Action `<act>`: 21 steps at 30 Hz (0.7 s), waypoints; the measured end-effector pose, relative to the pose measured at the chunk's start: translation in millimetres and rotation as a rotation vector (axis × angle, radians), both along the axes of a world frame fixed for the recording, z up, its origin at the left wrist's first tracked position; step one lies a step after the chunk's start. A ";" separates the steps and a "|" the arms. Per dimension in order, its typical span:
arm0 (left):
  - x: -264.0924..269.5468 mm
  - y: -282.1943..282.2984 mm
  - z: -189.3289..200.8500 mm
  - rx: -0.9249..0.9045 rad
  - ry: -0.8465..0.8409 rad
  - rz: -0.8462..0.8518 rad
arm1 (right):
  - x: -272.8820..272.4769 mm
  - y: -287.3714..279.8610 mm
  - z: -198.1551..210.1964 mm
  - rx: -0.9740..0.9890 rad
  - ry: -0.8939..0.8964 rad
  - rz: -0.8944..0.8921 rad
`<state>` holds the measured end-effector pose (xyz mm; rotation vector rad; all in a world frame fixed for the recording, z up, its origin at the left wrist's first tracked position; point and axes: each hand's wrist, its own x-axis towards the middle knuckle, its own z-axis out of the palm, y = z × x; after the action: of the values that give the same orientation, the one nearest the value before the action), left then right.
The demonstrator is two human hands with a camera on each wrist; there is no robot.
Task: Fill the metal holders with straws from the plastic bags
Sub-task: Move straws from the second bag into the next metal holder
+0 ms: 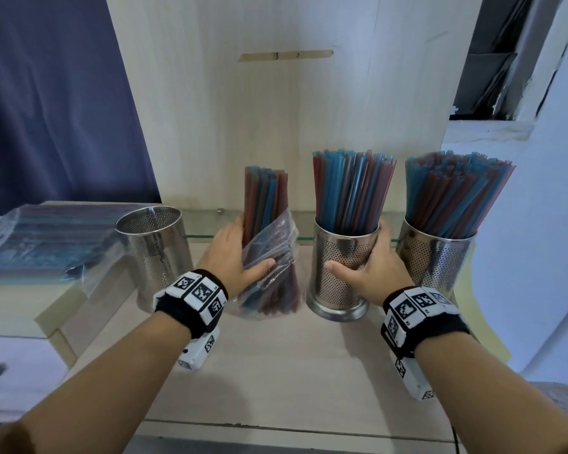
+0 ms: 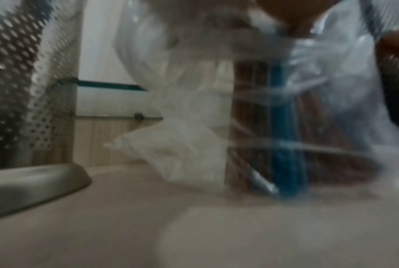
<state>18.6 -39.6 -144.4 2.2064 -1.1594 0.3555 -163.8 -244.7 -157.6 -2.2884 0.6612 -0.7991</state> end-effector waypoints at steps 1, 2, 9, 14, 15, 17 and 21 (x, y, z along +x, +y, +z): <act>-3.5 -0.6 0.9 -0.011 0.006 0.009 | -0.1 0.1 0.1 -0.001 0.002 -0.001; -6.2 -1.6 1.0 -0.017 0.018 0.020 | -0.4 0.3 0.3 -0.001 0.005 -0.005; -15.2 2.3 5.8 0.004 0.182 0.040 | 0.1 0.5 1.6 -0.007 -0.070 0.024; -15.8 2.8 8.1 0.045 0.186 0.024 | -1.3 3.7 5.8 -0.019 -0.231 0.060; -15.7 3.3 8.4 0.055 0.160 0.030 | -2.3 4.7 5.9 -0.048 -0.255 0.032; -15.7 4.3 8.7 0.086 0.088 0.053 | -5.7 10.8 10.5 -0.180 -0.318 -0.054; -15.7 5.9 8.8 0.055 0.224 0.005 | -12.4 35.4 35.9 -0.600 -0.523 -0.063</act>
<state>2.9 -33.7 -135.6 2.2300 -1.0531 0.0762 -176.2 -209.3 -121.8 -2.3949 0.2690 -1.7330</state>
